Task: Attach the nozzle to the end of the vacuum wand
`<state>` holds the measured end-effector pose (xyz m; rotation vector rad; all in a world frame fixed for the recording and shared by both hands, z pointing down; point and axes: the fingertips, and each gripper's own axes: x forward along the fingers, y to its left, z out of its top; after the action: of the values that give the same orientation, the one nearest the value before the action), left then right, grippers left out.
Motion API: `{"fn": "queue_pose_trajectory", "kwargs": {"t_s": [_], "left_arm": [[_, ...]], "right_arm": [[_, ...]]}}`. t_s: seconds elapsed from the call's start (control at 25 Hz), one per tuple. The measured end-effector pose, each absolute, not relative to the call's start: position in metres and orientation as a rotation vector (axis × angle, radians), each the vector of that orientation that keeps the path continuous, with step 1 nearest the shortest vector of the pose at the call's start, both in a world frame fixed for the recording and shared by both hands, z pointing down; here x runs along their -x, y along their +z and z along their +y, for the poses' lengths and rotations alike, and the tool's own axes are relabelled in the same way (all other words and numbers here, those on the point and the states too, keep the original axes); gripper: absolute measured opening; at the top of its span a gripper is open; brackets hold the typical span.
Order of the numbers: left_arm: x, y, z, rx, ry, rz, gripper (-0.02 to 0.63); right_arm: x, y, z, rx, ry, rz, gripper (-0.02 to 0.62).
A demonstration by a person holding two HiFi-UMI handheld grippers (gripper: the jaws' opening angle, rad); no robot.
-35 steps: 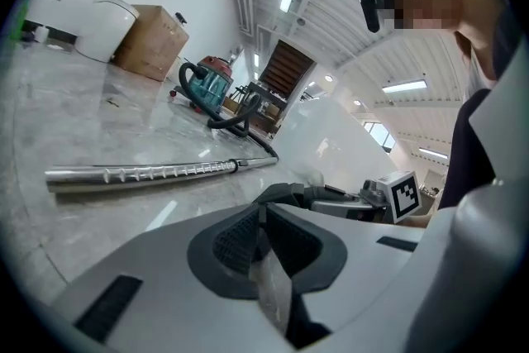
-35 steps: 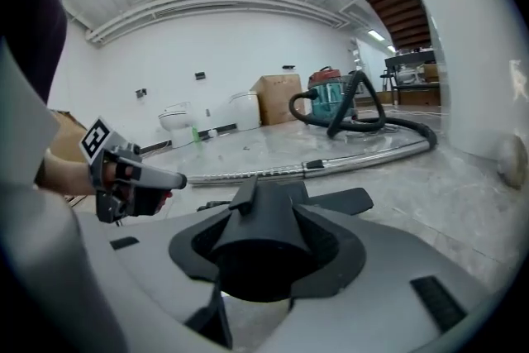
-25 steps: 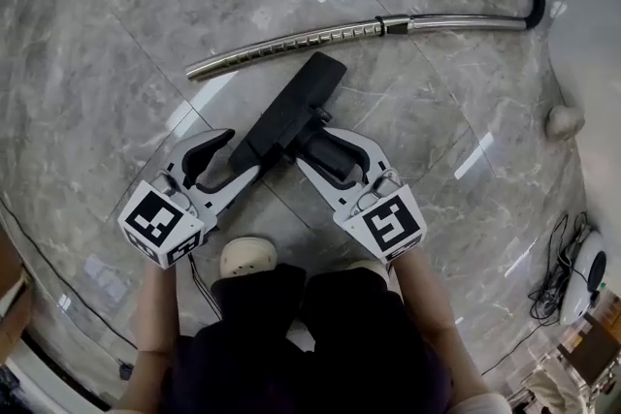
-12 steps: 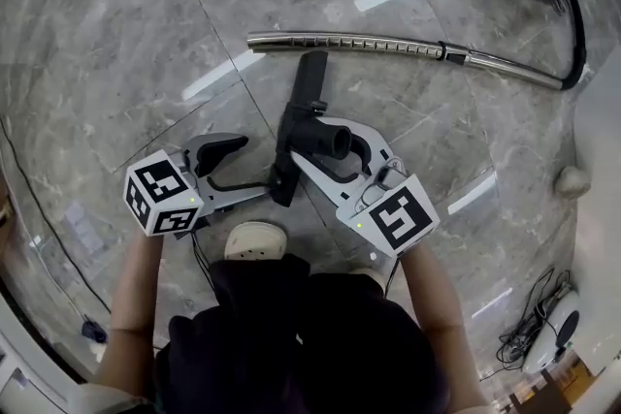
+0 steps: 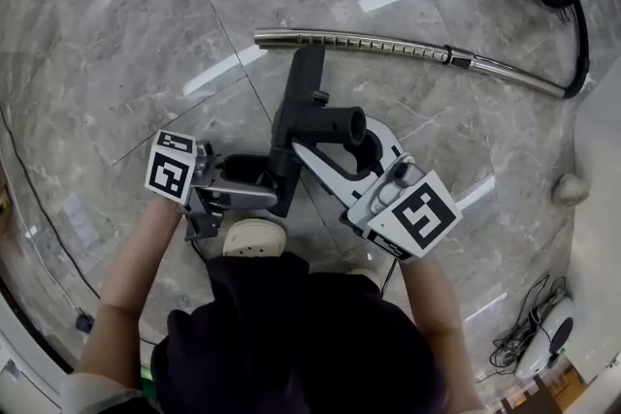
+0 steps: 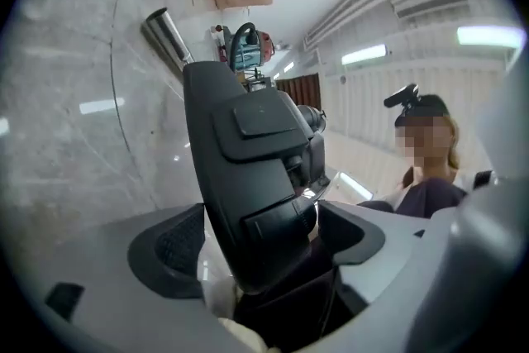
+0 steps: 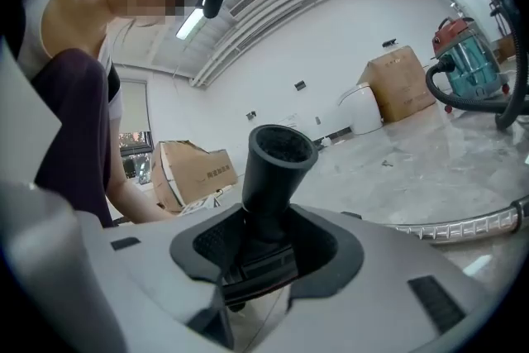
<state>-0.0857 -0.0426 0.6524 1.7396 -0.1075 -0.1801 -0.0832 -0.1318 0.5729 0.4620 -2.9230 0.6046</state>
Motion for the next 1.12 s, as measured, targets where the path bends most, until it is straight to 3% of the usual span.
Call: {"fn": "queue_pose_trajectory", "kwargs": {"t_s": [0.56, 0.72, 0.8, 0.84, 1.12], "left_arm": [[0.105, 0.553, -0.090, -1.587, -0.945, 0.299, 0.408], [0.100, 0.550, -0.093, -1.607, -0.924, 0.325, 0.401], [0.095, 0.554, -0.095, -1.585, -0.901, 0.314, 0.279], [0.093, 0.555, -0.095, -1.569, -0.902, 0.316, 0.263], [0.082, 0.557, -0.082, -1.599, -0.880, 0.255, 0.245]], "right_arm": [[0.094, 0.487, -0.132, -0.340, 0.521, -3.170, 0.181], [0.086, 0.485, -0.147, -0.405, 0.503, -3.179, 0.180], [0.083, 0.483, -0.151, -0.404, 0.499, -3.193, 0.181], [0.083, 0.482, -0.151, -0.391, 0.500, -3.201, 0.181], [0.079, 0.486, -0.143, -0.171, 0.596, -3.264, 0.181]]}}
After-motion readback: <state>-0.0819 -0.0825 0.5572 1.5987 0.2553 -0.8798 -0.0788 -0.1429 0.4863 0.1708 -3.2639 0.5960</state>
